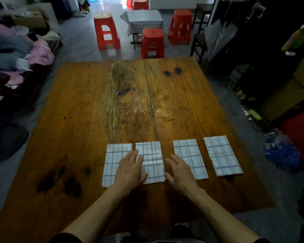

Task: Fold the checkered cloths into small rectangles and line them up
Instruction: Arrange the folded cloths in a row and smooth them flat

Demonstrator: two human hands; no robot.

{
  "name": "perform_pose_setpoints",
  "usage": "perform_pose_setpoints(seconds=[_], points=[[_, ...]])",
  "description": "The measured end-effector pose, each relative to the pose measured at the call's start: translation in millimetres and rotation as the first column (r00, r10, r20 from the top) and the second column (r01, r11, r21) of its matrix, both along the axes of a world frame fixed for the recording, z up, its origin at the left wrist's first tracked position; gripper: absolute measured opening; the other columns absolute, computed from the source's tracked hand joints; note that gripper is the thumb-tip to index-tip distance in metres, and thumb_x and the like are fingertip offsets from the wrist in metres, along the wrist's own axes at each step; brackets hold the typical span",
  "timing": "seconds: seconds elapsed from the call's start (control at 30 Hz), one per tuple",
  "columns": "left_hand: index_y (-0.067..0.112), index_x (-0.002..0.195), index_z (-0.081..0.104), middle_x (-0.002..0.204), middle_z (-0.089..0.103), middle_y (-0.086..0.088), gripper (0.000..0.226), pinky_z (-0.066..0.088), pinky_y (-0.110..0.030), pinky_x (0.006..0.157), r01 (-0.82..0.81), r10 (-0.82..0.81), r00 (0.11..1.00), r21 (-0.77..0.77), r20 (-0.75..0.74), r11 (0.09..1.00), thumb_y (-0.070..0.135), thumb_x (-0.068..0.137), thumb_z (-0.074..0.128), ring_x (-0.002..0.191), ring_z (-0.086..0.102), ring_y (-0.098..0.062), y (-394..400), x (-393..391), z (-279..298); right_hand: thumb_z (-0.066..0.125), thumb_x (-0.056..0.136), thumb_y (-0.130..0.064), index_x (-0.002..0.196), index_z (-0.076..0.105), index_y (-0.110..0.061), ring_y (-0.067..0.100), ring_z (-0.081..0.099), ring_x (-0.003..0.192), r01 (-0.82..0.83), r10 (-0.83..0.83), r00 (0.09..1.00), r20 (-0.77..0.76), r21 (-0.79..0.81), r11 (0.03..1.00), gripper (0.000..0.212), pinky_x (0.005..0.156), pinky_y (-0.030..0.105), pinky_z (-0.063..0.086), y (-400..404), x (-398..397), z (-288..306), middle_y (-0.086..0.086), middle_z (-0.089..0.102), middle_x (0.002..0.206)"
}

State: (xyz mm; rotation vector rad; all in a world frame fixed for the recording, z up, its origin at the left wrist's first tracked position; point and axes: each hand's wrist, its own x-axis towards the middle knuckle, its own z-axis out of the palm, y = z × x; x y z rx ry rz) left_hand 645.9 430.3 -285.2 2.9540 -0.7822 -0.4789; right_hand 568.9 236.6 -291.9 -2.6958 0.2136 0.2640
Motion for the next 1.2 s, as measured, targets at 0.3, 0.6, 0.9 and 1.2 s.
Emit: perform_pose_setpoints(seconds=[0.3,0.6,0.9,1.2], points=[[0.024,0.152,0.018,0.162,0.015,-0.007,0.077,0.016,-0.047,0.118,-0.088,0.089,0.994,0.015,-0.069,0.996,0.049,0.090,0.057,0.149,0.011,-0.028,-121,-38,5,0.062,0.090,-0.038,0.146,0.035,-0.025,0.019,0.027,0.142,-0.092,0.092,0.996,-0.007,0.060,0.994,0.063,0.116,0.035,0.028,-102,-18,-9,0.002,0.029,0.155],[0.028,0.149,0.021,0.160,0.014,-0.011,0.078,0.012,-0.048,0.118,-0.024,0.027,0.996,0.042,-0.088,0.999,0.057,0.086,0.057,0.147,0.010,-0.031,-156,-48,-9,0.062,0.089,-0.042,0.151,0.020,-0.022,0.025,0.012,0.147,-0.158,0.153,0.983,-0.105,-0.048,0.986,0.078,0.120,0.040,0.021,-136,-27,-13,0.009,0.010,0.159],[0.032,0.141,0.026,0.160,0.010,-0.014,0.071,0.014,-0.053,0.118,0.039,-0.034,0.994,0.048,-0.107,0.998,0.054,0.084,0.061,0.146,0.008,-0.035,-161,-54,-25,0.061,0.090,-0.036,0.148,0.028,-0.023,0.024,0.013,0.148,-0.187,0.176,0.978,-0.115,-0.092,0.978,0.068,0.120,0.040,0.015,-148,-33,-25,0.005,0.021,0.158],[0.028,0.141,0.028,0.158,0.016,-0.014,0.067,0.015,-0.053,0.118,0.049,-0.047,0.996,0.025,-0.076,0.998,0.051,0.086,0.059,0.146,0.011,-0.034,-151,-50,-28,0.060,0.091,-0.035,0.147,0.033,-0.023,0.022,0.015,0.148,-0.167,0.157,0.982,-0.102,-0.100,0.981,0.063,0.121,0.042,0.018,-143,-29,-30,0.003,0.025,0.158]])
